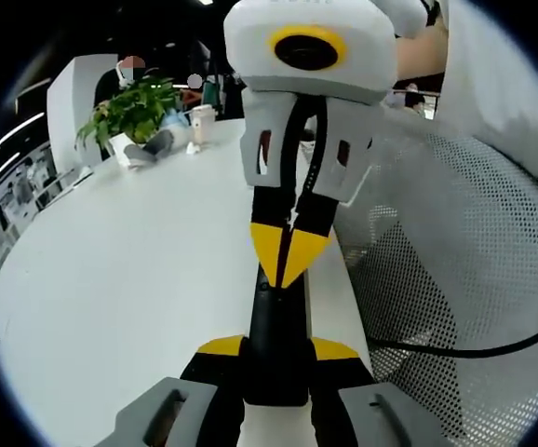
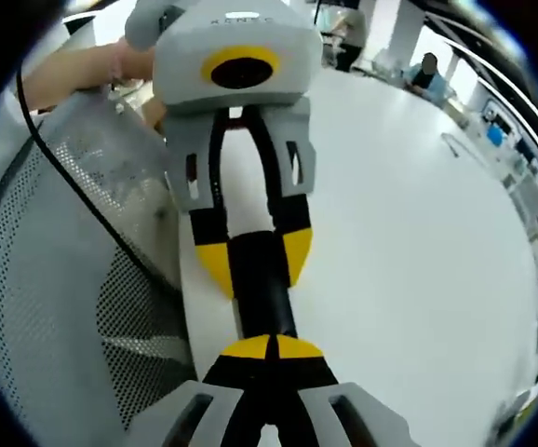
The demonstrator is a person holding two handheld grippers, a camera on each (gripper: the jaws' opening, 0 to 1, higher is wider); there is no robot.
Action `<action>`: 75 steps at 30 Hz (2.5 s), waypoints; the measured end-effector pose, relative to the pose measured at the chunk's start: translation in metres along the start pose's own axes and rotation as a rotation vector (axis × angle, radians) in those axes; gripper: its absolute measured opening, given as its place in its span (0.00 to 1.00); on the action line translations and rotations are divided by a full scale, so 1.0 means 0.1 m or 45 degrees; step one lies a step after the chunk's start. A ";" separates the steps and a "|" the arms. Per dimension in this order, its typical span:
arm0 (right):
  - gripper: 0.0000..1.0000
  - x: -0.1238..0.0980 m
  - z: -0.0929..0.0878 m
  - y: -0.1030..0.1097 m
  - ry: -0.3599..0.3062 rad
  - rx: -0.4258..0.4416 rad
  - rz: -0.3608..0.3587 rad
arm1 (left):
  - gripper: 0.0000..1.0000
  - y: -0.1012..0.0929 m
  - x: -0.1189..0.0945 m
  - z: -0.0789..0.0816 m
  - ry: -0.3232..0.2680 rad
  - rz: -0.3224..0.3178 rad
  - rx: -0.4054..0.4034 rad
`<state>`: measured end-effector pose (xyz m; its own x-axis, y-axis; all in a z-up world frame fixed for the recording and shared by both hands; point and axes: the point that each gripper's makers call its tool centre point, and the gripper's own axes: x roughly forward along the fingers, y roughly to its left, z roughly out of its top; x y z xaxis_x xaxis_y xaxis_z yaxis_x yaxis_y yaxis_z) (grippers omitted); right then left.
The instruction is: Press the specified remote control buttons in sequence, fully releasing each button before pressing the next.
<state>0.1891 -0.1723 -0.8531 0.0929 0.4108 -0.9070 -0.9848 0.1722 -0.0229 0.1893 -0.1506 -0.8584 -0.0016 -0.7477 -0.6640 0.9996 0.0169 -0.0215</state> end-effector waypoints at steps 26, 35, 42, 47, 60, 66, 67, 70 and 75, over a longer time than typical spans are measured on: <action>0.00 0.03 0.00 -0.13 0.118 0.492 0.405 | 0.24 -0.01 0.00 0.00 0.012 0.001 0.011; 0.00 0.06 0.00 -0.12 0.287 0.520 0.440 | 0.24 -0.01 0.00 0.00 0.017 0.000 0.013; 0.00 0.06 0.00 -0.10 0.375 0.392 0.402 | 0.24 -0.01 0.00 0.00 0.021 0.002 0.013; 0.00 0.05 0.00 -0.11 0.243 0.329 0.306 | 0.24 -0.01 0.00 0.00 0.015 0.001 0.011; 0.00 0.04 0.14 0.04 -0.001 0.091 0.147 | 0.24 0.00 0.00 0.00 0.016 0.001 0.011; 0.00 0.05 0.13 0.05 0.026 0.017 0.133 | 0.24 0.00 0.01 0.00 0.018 0.000 0.015; 0.00 0.05 0.13 0.05 0.028 0.013 0.130 | 0.24 0.00 0.01 0.00 0.018 0.000 0.013; 0.00 0.06 0.13 0.05 0.038 -0.005 0.117 | 0.24 0.00 0.01 0.00 0.017 0.000 0.013; 0.00 0.07 0.12 0.03 0.045 0.007 0.106 | 0.24 0.00 0.01 0.00 0.018 -0.004 0.013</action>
<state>0.1882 -0.1578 -0.8544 0.0054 0.3919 -0.9200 -0.9881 0.1434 0.0553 0.1893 -0.1513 -0.8591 -0.0047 -0.7384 -0.6744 0.9998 0.0079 -0.0156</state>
